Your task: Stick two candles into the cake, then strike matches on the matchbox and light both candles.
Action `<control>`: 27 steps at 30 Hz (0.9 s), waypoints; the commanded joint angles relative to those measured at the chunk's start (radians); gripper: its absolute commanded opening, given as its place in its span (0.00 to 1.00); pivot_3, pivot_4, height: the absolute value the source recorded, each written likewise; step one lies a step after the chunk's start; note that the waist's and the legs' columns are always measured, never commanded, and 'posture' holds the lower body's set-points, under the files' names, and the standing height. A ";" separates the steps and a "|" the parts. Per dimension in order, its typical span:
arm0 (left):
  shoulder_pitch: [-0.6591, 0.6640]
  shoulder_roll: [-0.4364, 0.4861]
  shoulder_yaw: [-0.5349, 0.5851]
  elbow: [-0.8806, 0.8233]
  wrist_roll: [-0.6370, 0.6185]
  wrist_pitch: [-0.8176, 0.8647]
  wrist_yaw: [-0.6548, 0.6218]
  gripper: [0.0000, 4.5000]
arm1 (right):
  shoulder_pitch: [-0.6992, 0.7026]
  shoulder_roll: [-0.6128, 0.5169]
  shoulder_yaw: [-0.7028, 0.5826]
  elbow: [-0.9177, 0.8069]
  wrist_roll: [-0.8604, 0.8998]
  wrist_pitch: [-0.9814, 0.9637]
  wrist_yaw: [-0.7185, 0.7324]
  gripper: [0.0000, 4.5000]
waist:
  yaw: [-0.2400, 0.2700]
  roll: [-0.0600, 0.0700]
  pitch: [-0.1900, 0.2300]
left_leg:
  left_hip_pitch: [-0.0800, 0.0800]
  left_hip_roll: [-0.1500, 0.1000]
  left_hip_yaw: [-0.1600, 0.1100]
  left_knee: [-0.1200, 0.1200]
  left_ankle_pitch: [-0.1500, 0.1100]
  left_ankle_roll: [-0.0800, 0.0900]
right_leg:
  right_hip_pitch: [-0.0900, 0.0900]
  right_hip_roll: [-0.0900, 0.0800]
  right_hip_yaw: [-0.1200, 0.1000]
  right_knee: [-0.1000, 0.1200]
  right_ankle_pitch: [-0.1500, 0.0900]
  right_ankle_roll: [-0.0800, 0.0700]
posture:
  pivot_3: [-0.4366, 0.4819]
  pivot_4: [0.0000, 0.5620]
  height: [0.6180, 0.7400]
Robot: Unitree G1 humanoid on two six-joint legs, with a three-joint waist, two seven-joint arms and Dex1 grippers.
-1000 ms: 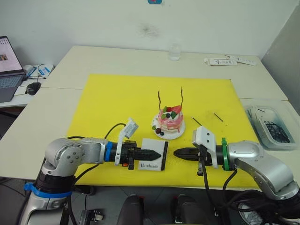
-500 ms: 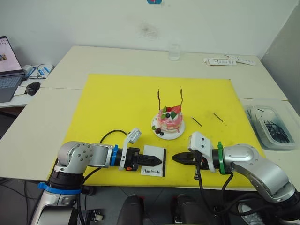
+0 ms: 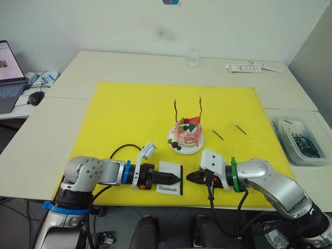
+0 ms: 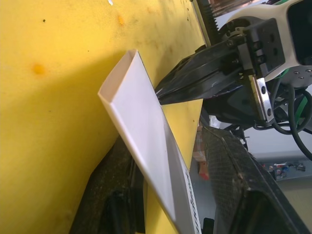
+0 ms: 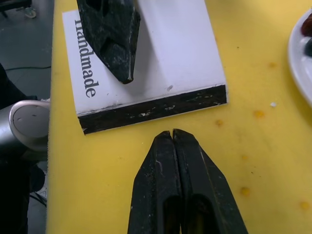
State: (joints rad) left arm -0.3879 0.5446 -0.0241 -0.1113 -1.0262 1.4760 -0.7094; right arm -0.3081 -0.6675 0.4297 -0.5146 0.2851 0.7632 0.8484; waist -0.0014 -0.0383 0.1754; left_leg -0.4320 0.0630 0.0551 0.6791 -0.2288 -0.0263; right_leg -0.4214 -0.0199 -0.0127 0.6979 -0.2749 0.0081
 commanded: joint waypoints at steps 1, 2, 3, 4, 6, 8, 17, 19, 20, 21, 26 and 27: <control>0.005 0.005 -0.002 0.000 0.020 0.008 0.008 0.45 | -0.014 0.002 0.022 0.001 -0.017 -0.015 0.012 0.00 | 0.000 0.000 0.000 | 0.000 0.000 0.000 0.000 0.000 0.000 | 0.000 0.000 0.000 0.000 0.000 0.000 | 0.48 0.27 0.54; 0.007 0.005 -0.003 -0.002 0.021 0.007 0.007 0.45 | -0.014 0.005 0.025 0.002 -0.016 -0.017 0.014 0.00 | 0.000 0.000 0.000 | 0.000 0.000 0.000 0.000 0.000 0.000 | 0.000 0.000 0.000 0.000 0.000 0.000 | 0.48 0.27 0.54; 0.008 0.005 -0.002 -0.004 0.021 0.006 0.007 0.45 | -0.014 0.010 0.026 0.001 -0.013 -0.016 0.014 0.00 | 0.000 0.000 0.000 | 0.000 0.000 0.000 0.000 0.000 0.000 | 0.000 0.000 0.000 0.000 0.000 0.000 | 0.48 0.27 0.54; 0.010 0.006 -0.002 -0.005 0.021 0.006 0.007 0.45 | -0.014 0.017 0.025 -0.001 -0.009 -0.014 0.012 0.00 | 0.000 0.000 0.000 | 0.000 0.000 0.000 0.000 0.000 0.000 | 0.000 0.000 0.000 0.000 0.000 0.000 | 0.48 0.27 0.54; 0.012 0.007 -0.002 -0.010 0.021 0.006 0.007 0.45 | -0.016 0.025 0.025 -0.006 -0.002 -0.008 0.011 0.00 | 0.000 0.000 0.000 | 0.000 0.000 0.000 0.000 0.000 0.000 | 0.000 0.000 0.000 0.000 0.000 0.000 | 0.48 0.27 0.54; 0.014 0.006 -0.001 -0.013 0.020 0.007 0.008 0.45 | -0.014 0.030 0.023 -0.012 0.000 -0.006 0.010 0.00 | 0.000 0.000 0.000 | 0.000 0.000 0.000 0.000 0.000 0.000 | 0.000 0.000 0.000 0.000 0.000 0.000 | 0.48 0.27 0.54; 0.027 0.002 -0.002 -0.029 0.021 0.002 0.012 0.45 | 0.002 0.027 0.005 -0.038 0.014 0.014 0.006 0.00 | 0.000 0.000 0.000 | 0.000 0.000 0.000 0.000 0.000 0.000 | 0.000 0.000 0.000 0.000 0.000 0.000 | 0.48 0.27 0.54; 0.027 0.001 -0.001 -0.031 0.021 0.002 0.012 0.45 | 0.002 0.029 0.003 -0.042 0.019 0.019 0.003 0.00 | 0.000 0.000 0.000 | 0.000 0.000 0.000 0.000 0.000 0.000 | 0.000 0.000 0.000 0.000 0.000 0.000 | 0.48 0.27 0.54; 0.027 0.001 -0.002 -0.031 0.022 0.001 0.012 0.45 | 0.002 0.030 0.002 -0.044 0.022 0.020 0.002 0.00 | 0.000 0.000 0.000 | 0.000 0.000 0.000 0.000 0.000 0.000 | 0.000 0.000 0.000 0.000 0.000 0.000 | 0.48 0.27 0.54; 0.027 0.001 -0.002 -0.030 0.023 0.000 0.012 0.45 | 0.002 0.032 0.002 -0.044 0.025 0.022 0.001 0.00 | 0.000 0.000 0.000 | 0.000 0.000 0.000 0.000 0.000 0.000 | 0.000 0.000 0.000 0.000 0.000 0.000 | 0.48 0.27 0.54; 0.021 0.005 -0.007 -0.024 0.027 -0.003 0.006 0.45 | -0.007 0.045 0.002 -0.035 0.026 0.025 -0.003 0.00 | 0.000 0.000 0.000 | 0.000 0.000 0.000 0.000 0.000 0.000 | 0.000 0.000 0.000 0.000 0.000 0.000 | 0.48 0.27 0.54; 0.020 0.005 -0.007 -0.022 0.028 -0.003 0.005 0.45 | -0.008 0.047 0.002 -0.033 0.025 0.025 -0.002 0.00 | 0.000 0.000 0.000 | 0.000 0.000 0.000 0.000 0.000 0.000 | 0.000 0.000 0.000 0.000 0.000 0.000 | 0.48 0.27 0.54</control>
State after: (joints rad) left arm -0.3741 0.5451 -0.0217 -0.1286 -1.0173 1.4707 -0.7096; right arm -0.3081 -0.6253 0.4418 -0.5223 0.2969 0.7919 0.8448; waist -0.0015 -0.0383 0.1754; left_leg -0.4318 0.0634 0.0547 0.6790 -0.2288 -0.0263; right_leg -0.4213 -0.0199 -0.0128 0.6980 -0.2750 0.0079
